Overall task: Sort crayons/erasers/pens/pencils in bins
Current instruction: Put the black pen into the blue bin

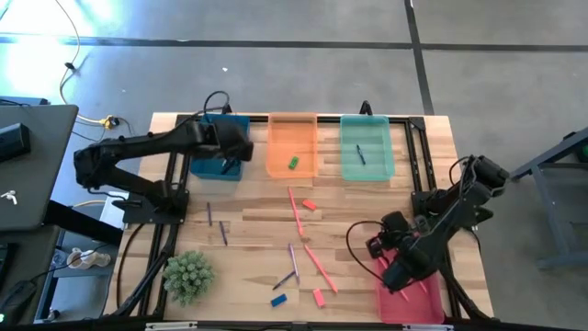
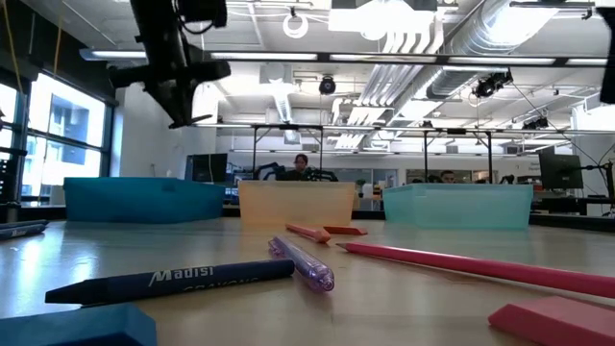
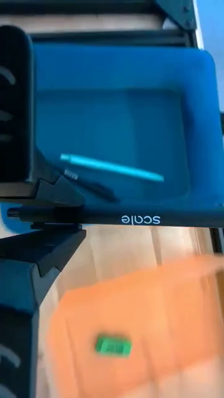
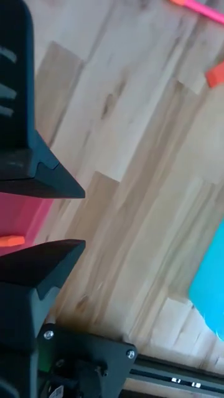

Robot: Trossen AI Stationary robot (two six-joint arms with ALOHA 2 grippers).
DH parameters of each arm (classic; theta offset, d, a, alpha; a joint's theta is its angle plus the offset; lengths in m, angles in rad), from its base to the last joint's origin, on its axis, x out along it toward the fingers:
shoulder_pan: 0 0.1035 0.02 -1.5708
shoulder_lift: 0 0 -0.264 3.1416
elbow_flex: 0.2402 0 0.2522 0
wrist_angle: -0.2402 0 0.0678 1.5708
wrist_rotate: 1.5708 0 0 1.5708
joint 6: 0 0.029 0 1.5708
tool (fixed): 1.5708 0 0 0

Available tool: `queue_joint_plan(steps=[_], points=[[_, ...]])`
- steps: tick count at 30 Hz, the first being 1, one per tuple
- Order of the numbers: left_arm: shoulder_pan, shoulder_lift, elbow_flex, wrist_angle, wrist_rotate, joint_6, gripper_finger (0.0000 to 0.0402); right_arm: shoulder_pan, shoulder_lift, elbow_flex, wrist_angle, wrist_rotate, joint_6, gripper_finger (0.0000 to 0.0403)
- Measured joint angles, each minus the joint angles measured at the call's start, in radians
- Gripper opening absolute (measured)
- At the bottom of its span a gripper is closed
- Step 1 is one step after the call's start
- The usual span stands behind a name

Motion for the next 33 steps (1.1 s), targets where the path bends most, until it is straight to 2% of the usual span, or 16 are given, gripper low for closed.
queue_joint_plan(steps=[5, 11, 22, 33], points=[[0.112, 0.053, 0.0, -0.004, 0.061, 0.097, 0.0039, -0.067, 0.0, 0.0, 0.001, 0.0, -0.003, 0.0108], [0.172, 0.14, 0.0, -0.005, 0.092, 0.183, 0.0039, -0.16, 0.0, 0.0, 0.042, 0.0, -0.105, 0.0108], [0.192, 0.309, 0.0, -0.004, 0.125, 0.246, 0.0039, -0.302, 0.0, 0.0, 0.2, -0.01, -0.328, 0.0108], [0.193, 0.443, 0.0, -0.003, 0.136, 0.288, 0.0039, -0.314, 0.0, 0.0, 0.248, -0.061, -0.34, 0.0108]])
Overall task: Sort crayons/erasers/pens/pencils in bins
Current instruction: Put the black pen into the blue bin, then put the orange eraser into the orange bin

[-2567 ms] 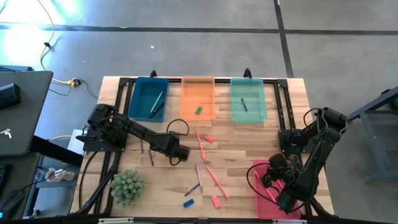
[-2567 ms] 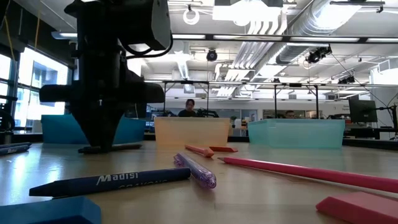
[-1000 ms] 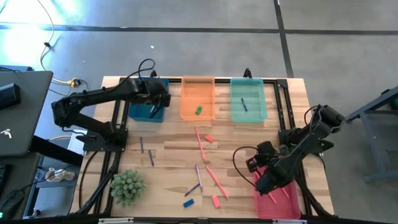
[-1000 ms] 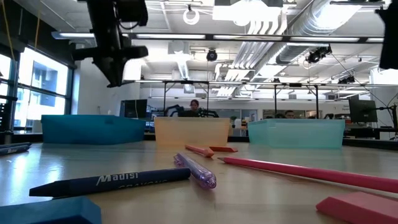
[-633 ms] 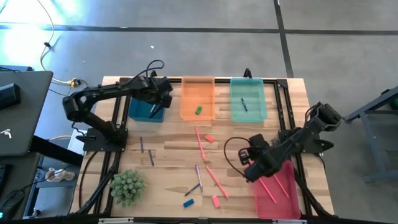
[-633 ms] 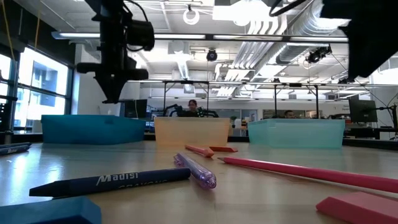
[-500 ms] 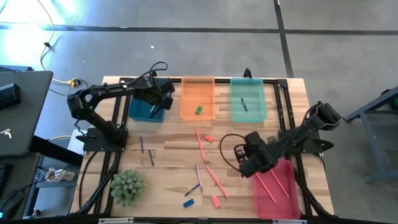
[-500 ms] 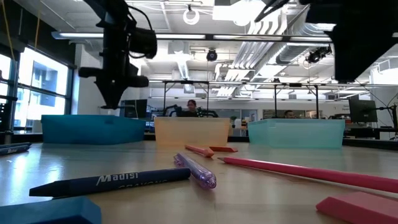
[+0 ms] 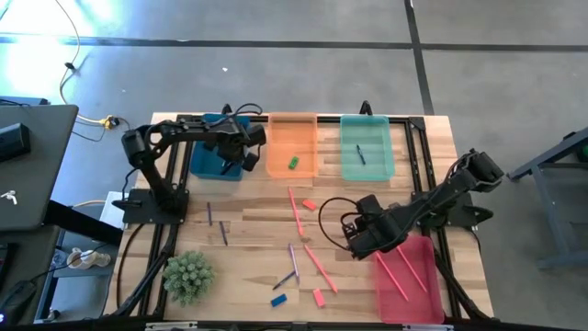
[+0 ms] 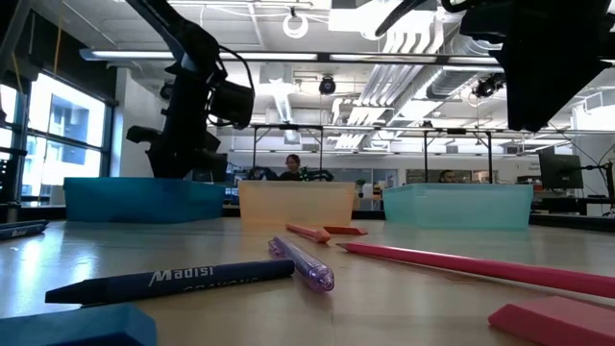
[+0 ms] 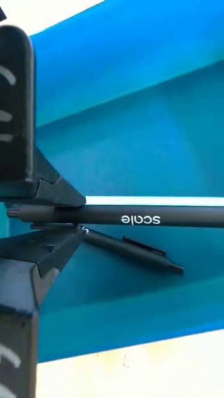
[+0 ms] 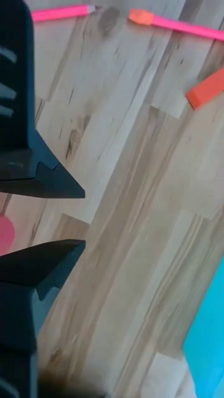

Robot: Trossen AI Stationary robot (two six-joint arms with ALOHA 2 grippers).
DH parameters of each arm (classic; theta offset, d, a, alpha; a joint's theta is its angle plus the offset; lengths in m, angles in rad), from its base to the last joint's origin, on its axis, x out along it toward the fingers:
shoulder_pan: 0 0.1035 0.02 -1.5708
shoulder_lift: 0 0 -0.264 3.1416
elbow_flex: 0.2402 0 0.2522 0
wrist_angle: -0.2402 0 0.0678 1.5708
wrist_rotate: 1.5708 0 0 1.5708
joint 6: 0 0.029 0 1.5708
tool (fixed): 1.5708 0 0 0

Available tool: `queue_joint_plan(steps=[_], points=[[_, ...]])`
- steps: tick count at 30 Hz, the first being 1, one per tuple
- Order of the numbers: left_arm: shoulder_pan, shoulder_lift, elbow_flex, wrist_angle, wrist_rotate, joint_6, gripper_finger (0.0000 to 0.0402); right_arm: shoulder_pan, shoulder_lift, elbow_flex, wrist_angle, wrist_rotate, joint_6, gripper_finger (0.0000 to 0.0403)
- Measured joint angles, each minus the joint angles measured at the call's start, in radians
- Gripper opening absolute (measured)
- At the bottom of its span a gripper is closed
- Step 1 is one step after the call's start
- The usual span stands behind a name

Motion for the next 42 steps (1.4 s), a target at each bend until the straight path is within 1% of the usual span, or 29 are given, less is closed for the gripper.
queue_joint_plan(steps=[7, 13, 16, 19, 22, 27, 35, 40, 42], points=[[0.016, 0.003, 0.0, 0.006, 0.008, 0.037, 0.0046, -0.003, 0.0, 0.0, 0.012, 0.005, 0.0, 0.0108], [0.053, 0.003, 0.0, 0.006, 0.05, 0.058, 0.0087, -0.025, 0.0, 0.0, 0.044, 0.01, 0.0, 0.0108], [0.068, 0.003, 0.0, 0.006, 0.054, 0.073, 0.0107, -0.04, 0.0, 0.0, 0.064, 0.01, 0.0, 0.0108], [0.079, -0.003, 0.0, 0.006, 0.064, 0.103, 0.0114, -0.055, 0.0, 0.0, 0.091, 0.01, -0.014, 0.0108], [0.08, -0.036, 0.004, 0.006, 0.065, 0.13, 0.0113, -0.081, 0.0, 0.0, 0.145, 0.011, -0.077, 0.0108], [0.08, -0.141, 0.028, 0.009, 0.069, 0.174, 0.0107, -0.145, 0.0, 0.0, 0.257, 0.012, -0.236, 0.0108], [0.08, -0.369, 0.047, 0.007, 0.071, 0.235, 0.0106, -0.267, 0.0, 0.0, 0.443, -0.002, -0.486, 0.0108], [0.076, -0.486, 0.047, 0.003, 0.074, 0.235, 0.0106, -0.331, 0.0, 0.0, 0.573, -0.06, -0.647, 0.0108], [0.07, -0.522, 0.047, -0.005, 0.09, 0.239, 0.0106, -0.358, 0.0, 0.0, 0.616, -0.093, -0.698, 0.0108]])
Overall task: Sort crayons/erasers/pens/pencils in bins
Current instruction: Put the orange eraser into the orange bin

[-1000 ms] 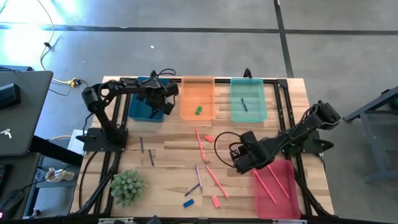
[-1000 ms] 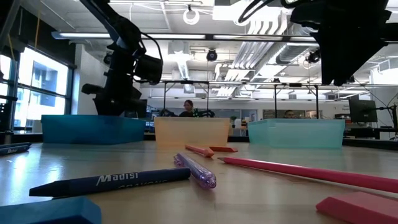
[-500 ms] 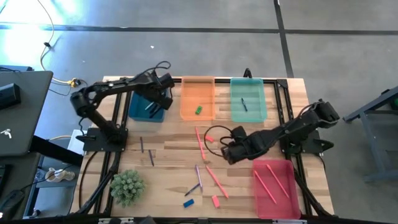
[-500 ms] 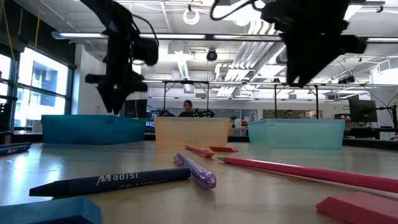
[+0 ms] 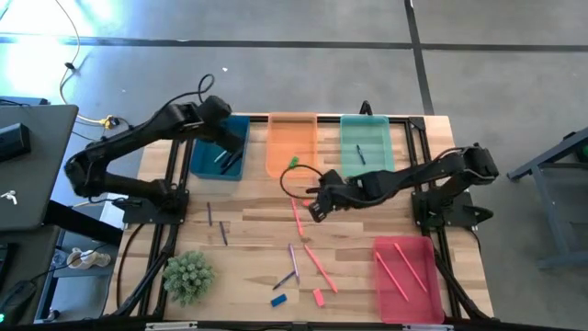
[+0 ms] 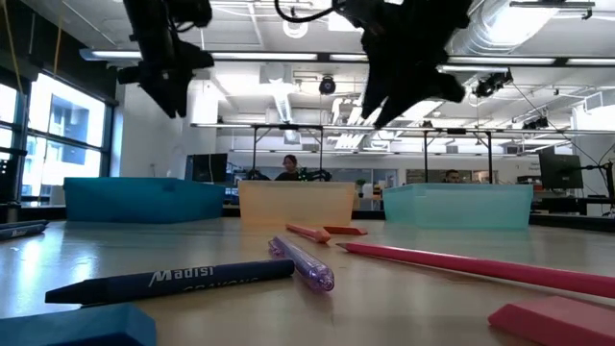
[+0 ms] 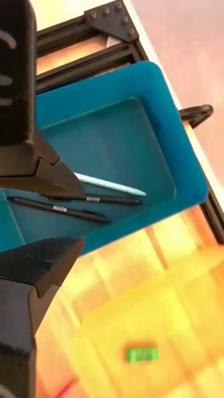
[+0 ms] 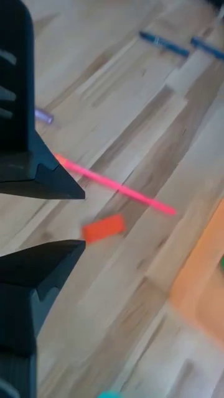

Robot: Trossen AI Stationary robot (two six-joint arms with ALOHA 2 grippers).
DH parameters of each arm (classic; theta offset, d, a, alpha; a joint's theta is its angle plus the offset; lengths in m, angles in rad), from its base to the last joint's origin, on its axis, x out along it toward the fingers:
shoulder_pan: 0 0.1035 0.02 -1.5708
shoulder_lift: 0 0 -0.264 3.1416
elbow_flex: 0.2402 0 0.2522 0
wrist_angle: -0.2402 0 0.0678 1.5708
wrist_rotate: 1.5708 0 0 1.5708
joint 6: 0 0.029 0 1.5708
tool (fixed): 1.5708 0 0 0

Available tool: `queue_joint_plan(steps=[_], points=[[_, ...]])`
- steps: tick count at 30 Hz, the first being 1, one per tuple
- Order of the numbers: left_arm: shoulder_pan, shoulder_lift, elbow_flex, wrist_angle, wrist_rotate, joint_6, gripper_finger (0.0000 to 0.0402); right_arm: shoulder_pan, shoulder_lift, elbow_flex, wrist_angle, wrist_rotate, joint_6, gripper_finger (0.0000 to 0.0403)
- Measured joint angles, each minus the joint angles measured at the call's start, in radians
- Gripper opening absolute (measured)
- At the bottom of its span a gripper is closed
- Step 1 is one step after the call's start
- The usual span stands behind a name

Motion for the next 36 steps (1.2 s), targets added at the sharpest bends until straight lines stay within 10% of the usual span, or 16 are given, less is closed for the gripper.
queue_joint_plan(steps=[13, 23, 36], points=[[-0.078, -0.144, -0.002, 0.004, 0.085, 0.015, 0.0105, -0.148, 0.009, 0.0, 0.187, -0.14, -0.271, 0.0108], [-0.128, -0.262, -0.271, 0.236, 0.15, -0.108, 0.0105, -0.184, 0.029, 0.174, 0.147, -0.138, -0.606, 0.0108], [-0.129, -0.328, -0.341, 0.24, 0.17, -0.145, 0.0105, -0.187, 0.152, 0.309, -0.111, -0.239, -0.56, 0.0144]])
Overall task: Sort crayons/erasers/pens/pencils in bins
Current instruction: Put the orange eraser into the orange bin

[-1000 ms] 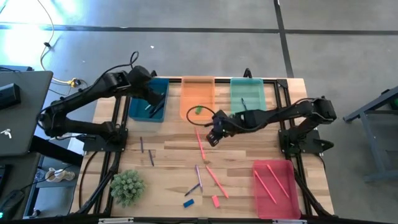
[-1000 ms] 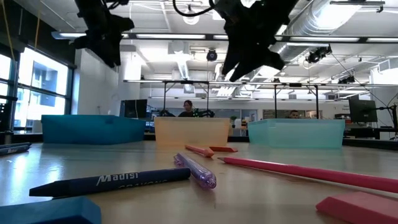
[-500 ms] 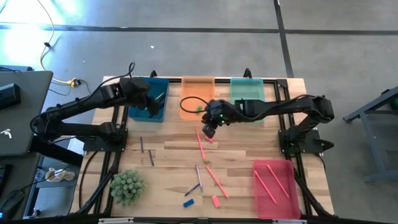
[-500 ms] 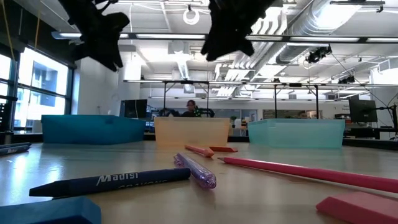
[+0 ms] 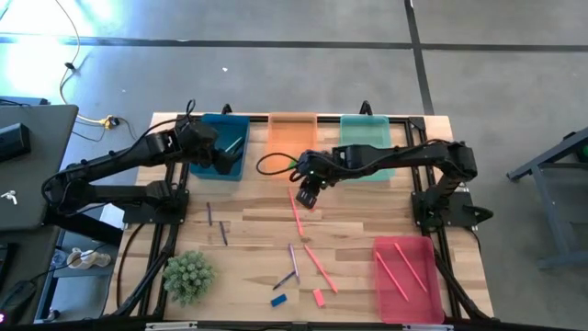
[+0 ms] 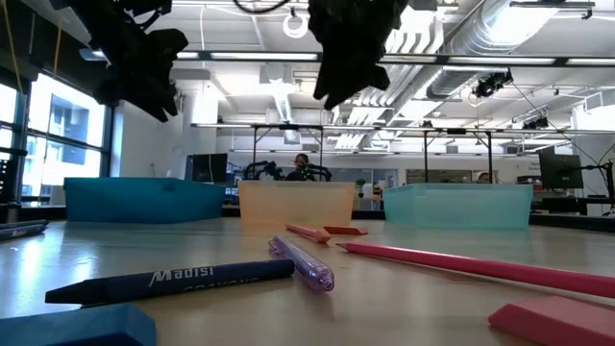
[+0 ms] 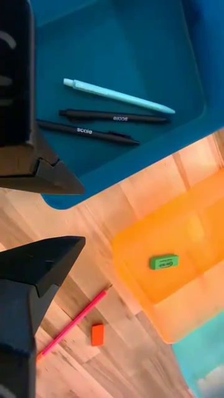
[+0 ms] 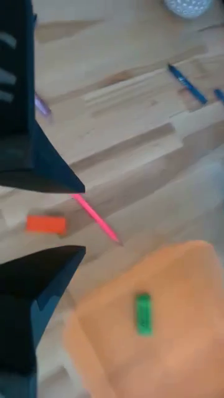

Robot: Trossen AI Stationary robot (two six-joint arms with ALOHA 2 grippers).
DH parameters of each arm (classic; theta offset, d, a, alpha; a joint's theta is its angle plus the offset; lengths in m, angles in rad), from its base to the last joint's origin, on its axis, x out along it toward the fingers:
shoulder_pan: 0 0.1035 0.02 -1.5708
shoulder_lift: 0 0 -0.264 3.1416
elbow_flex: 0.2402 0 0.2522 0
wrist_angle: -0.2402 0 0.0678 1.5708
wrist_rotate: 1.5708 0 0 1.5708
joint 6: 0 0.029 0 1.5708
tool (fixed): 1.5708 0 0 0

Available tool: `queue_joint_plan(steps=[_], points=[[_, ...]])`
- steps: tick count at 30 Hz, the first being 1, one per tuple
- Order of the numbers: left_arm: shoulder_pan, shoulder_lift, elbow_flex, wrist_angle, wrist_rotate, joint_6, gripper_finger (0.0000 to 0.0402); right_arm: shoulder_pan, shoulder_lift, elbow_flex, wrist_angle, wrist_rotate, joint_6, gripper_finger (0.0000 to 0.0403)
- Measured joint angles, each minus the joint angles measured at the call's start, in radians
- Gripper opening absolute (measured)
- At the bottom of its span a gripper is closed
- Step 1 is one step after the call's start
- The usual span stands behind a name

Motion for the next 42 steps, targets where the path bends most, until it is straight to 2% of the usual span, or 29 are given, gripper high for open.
queue_joint_plan(steps=[5, 9, 23, 42], points=[[0.0, -0.001, 0.0, 0.0, 0.001, 0.024, 0.0105, 0.0, 0.047, 0.0, -0.067, -0.008, 0.088, 0.019], [0.0, -0.001, 0.0, 0.0, 0.001, 0.035, 0.0105, 0.011, 0.089, 0.0, -0.096, -0.025, 0.093, 0.0204], [0.0, 0.0, 0.0, 0.0, 0.002, 0.054, 0.0105, 0.037, 0.239, 0.0, -0.102, -0.027, 0.244, 0.0199], [0.0, 0.0, 0.0, -0.001, 0.002, 0.071, 0.0105, 0.037, 0.34, -0.001, -0.069, 0.002, 0.284, 0.0199]])
